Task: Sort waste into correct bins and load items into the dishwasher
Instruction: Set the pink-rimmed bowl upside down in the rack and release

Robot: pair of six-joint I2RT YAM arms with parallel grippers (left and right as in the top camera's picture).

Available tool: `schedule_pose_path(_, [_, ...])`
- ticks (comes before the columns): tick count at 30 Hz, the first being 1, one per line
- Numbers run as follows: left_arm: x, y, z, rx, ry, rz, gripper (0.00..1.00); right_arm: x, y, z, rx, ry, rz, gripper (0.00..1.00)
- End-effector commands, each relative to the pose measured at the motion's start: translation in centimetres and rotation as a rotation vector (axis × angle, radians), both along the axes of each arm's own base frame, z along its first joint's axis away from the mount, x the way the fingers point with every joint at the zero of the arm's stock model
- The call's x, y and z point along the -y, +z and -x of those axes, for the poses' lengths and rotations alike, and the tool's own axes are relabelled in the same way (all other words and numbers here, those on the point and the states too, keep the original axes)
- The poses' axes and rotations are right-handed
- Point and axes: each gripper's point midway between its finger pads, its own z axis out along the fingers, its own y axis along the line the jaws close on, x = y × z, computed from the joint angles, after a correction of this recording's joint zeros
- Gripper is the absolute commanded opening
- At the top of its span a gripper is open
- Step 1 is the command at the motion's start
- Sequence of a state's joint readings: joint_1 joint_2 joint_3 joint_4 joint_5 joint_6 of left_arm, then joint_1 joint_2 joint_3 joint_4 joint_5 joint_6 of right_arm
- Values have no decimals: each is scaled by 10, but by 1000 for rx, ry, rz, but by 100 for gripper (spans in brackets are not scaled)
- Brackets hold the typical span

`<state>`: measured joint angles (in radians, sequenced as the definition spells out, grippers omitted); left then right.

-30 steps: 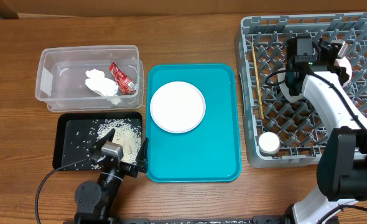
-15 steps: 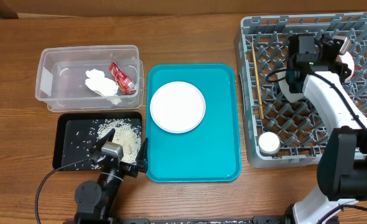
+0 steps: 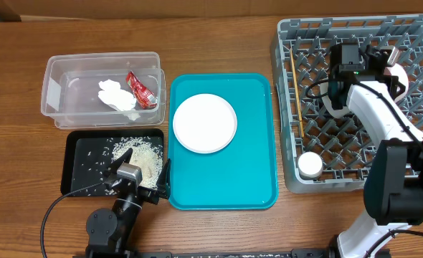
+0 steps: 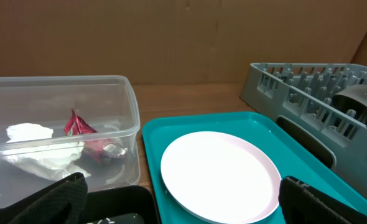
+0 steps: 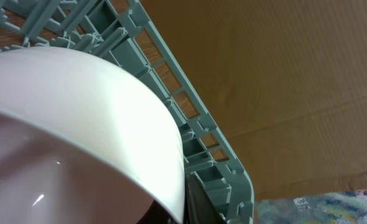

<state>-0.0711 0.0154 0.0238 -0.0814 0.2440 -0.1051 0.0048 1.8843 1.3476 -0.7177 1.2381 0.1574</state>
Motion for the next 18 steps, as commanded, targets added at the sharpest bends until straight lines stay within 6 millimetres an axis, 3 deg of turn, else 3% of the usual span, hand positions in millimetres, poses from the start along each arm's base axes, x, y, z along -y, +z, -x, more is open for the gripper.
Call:
schedule_pose_path(1, [0,0,0,3,-2,14,100,-17,-22,-7,-43,55,-69,10])
schedule_pose_path(12, [0,0,0,3,-2,14,100,-58,-1,-8,12,144,-120,22])
schedule_pose_path(16, [0,0,0,3,-2,14,100,-72,17,-2,111,160,-189,24])
schedule_pose_path(18, [0,0,0,3,-2,14,100,-84,27,1,141,201,-256,30])
